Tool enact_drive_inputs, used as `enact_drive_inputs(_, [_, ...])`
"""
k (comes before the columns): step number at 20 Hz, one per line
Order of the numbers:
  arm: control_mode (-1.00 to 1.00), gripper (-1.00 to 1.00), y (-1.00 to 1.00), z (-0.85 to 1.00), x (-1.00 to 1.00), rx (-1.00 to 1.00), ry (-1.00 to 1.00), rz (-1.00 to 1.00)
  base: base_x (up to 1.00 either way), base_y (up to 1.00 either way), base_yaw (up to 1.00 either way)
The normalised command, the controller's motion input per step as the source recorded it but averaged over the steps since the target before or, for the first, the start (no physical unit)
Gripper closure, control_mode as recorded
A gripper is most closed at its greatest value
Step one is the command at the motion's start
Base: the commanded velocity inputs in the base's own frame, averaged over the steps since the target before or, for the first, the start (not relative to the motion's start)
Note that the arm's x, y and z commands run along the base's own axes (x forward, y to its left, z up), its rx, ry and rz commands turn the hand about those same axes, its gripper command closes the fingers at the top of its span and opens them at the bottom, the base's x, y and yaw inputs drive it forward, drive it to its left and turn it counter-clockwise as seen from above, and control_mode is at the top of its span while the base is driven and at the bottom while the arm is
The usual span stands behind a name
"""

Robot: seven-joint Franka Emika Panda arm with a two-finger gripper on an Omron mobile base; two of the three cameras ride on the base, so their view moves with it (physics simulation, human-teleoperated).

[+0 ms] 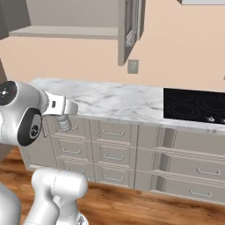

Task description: Sort all alcoholic drinks to one cabinet, and non-alcoholic drinks to the other.

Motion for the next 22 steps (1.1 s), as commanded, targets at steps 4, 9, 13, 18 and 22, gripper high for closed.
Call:
enact_drive_inputs(4, [1.0, 1.0, 0.0, 0.0, 0.0, 0.0, 0.0, 0.0, 0.45, 0.26, 0.0])
enact_drive_inputs(9, [1.0, 1.0, 0.0, 0.0, 0.0, 0.0, 0.0, 0.0, 0.45, 0.25, 0.0])
enact_drive_inputs(13, [1.0, 1.0, 0.0, 0.0, 0.0, 0.0, 0.0, 0.0, 0.44, 0.26, 0.0])
enact_drive_inputs(18, [1.0, 1.0, 0.0, 0.0, 0.0, 0.0, 0.0, 0.0, 0.43, 0.27, 0.0])
enact_drive_inputs(22, [1.0, 1.0, 0.0, 0.0, 0.0, 0.0, 0.0, 0.0, 0.43, 0.28, 0.0])
